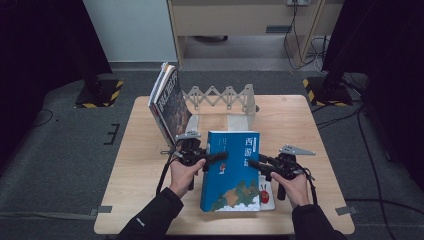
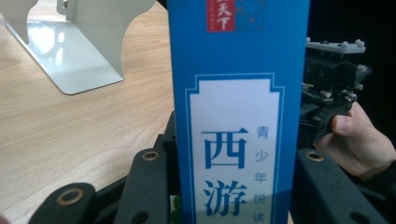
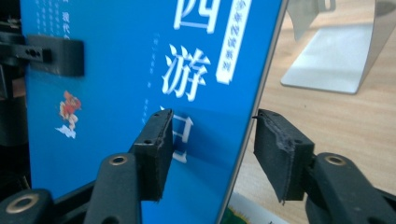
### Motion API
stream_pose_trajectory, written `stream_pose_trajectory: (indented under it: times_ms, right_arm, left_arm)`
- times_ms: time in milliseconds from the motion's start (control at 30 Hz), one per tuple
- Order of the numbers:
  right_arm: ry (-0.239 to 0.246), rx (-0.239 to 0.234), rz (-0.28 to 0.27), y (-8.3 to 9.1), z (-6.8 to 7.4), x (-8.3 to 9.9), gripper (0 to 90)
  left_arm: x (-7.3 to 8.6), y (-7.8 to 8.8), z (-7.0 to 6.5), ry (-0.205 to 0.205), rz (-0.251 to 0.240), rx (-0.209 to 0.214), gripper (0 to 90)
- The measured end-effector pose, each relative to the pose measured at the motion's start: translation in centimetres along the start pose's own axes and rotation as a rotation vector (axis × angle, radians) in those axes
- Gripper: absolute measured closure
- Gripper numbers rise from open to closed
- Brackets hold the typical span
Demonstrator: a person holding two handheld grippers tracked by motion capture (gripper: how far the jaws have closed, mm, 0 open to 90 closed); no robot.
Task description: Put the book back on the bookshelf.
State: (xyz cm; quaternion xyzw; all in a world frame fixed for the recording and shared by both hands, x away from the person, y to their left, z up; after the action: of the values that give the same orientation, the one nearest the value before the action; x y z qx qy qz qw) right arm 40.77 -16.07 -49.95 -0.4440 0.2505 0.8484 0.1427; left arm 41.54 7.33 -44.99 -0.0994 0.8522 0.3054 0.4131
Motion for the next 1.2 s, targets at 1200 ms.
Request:
stream_pose_trajectory:
  times_ms: [1200]
  right_arm:
    - [0.078,0.003,-0.028,0.4,0.3,-1.0,60.3]
  left_arm:
    - [-1.0,0.0,-0.8,-0.070,-0.070,0.020,58.5]
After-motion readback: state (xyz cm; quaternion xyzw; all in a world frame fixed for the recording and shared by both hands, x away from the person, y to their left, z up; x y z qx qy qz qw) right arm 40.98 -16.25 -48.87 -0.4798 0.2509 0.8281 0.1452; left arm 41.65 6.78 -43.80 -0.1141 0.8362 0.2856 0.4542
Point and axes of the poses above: each handheld gripper's, and its own axes: y roughly backward along the jaws, x roughly out of its underside, z roughly to its left, the point moved 5 cm from there along -y, roughly forward along the jaws, and after that the axes turned 6 degrees about -x, right-handed, at the moved point
